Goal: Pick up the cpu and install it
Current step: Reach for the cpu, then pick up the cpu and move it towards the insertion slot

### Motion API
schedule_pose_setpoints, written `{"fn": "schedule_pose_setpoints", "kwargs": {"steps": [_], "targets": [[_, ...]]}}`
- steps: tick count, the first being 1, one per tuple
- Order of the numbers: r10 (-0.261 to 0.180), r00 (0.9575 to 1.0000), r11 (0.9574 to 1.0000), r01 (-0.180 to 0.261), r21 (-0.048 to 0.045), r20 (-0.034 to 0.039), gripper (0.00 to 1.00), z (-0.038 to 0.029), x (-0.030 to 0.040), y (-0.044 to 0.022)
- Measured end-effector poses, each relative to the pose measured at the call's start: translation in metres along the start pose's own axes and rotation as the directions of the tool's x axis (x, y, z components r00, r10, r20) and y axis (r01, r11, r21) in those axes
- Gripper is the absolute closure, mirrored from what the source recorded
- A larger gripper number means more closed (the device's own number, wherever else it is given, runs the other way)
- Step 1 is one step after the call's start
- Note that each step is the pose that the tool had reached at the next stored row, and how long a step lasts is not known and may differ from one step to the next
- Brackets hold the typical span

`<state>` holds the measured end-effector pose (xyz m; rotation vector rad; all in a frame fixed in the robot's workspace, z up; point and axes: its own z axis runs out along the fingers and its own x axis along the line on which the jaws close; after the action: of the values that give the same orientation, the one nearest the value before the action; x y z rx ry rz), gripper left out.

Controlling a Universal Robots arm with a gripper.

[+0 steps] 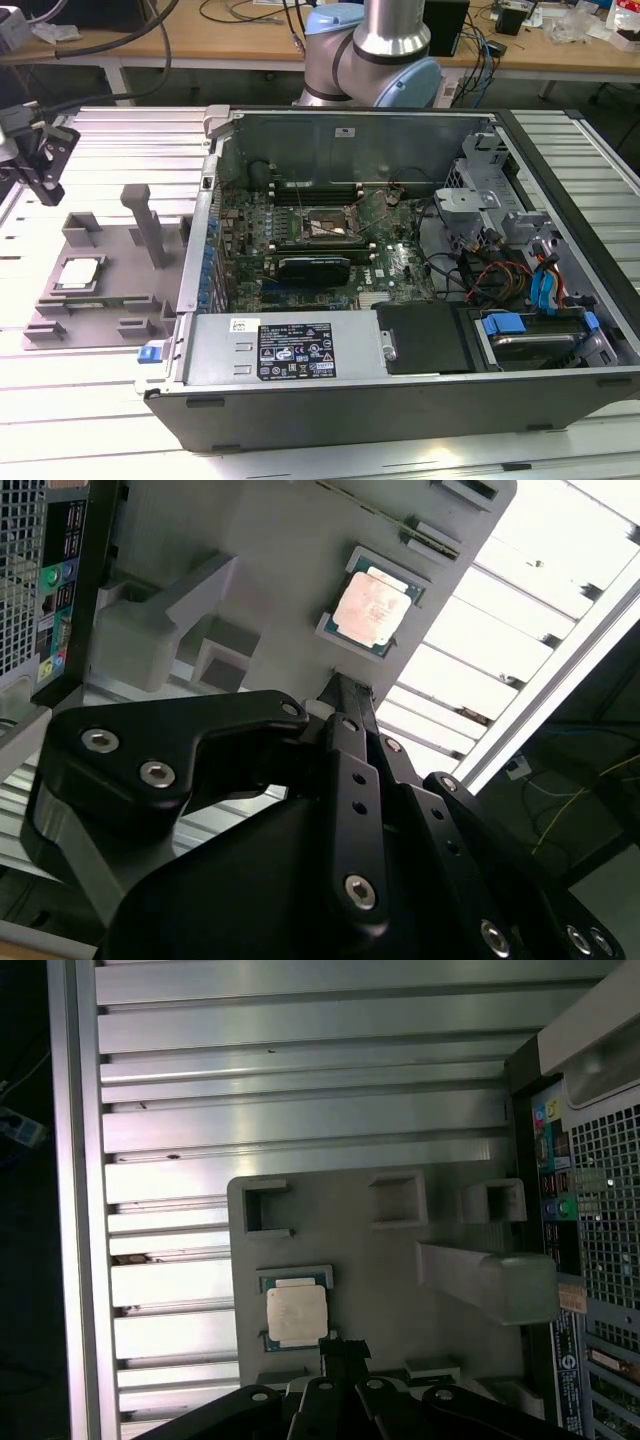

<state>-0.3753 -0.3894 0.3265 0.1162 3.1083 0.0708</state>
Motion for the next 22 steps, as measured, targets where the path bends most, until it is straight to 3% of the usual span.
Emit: {"fn": "schedule_pose_setpoints", "kwargs": {"steps": [12, 22], "targets": [[0.000, 1.0000, 1.0000, 0.000, 0.0000, 0.0002, 0.89, 0.0002, 0.0012, -0.0001], [0.000, 1.0000, 1.0000, 0.000, 0.0001, 0.0000, 0.89, 0.0148, 0.0070, -0.0012]]}}
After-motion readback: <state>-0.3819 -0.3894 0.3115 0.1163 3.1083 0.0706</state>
